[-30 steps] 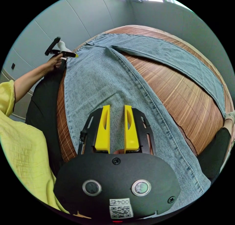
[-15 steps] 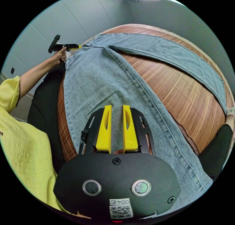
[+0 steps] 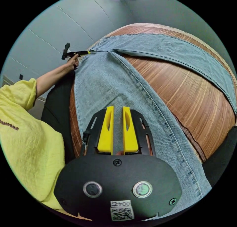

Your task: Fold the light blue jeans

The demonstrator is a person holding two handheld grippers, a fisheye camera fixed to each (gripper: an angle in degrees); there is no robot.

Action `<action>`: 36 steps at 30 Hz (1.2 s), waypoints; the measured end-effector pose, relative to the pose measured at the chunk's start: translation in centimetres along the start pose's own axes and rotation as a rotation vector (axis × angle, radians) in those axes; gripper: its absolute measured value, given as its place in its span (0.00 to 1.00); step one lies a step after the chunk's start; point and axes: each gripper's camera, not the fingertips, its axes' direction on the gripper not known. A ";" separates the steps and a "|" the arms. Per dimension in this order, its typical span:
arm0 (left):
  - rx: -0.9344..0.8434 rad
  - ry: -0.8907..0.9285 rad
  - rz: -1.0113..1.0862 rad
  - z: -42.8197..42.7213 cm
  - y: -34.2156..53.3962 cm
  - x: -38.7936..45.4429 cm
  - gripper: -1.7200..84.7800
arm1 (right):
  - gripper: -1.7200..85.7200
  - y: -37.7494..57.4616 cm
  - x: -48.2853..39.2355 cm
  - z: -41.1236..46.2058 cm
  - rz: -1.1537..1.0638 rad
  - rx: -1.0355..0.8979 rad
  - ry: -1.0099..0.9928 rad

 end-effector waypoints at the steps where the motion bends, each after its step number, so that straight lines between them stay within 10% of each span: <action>1: -0.012 0.007 -0.008 -0.1 0.4 -0.9 0.06 | 0.10 -0.1 -0.1 -1.0 -0.004 0.034 -0.070; 29: 0.037 0.135 -0.073 2.0 5.1 -10.9 0.03 | 0.13 -36.9 -27.8 17.8 -0.682 0.073 0.370; 36: 0.038 0.183 -0.110 2.0 6.0 -11.8 0.03 | 0.04 -38.8 -25.7 16.3 -0.524 0.089 0.321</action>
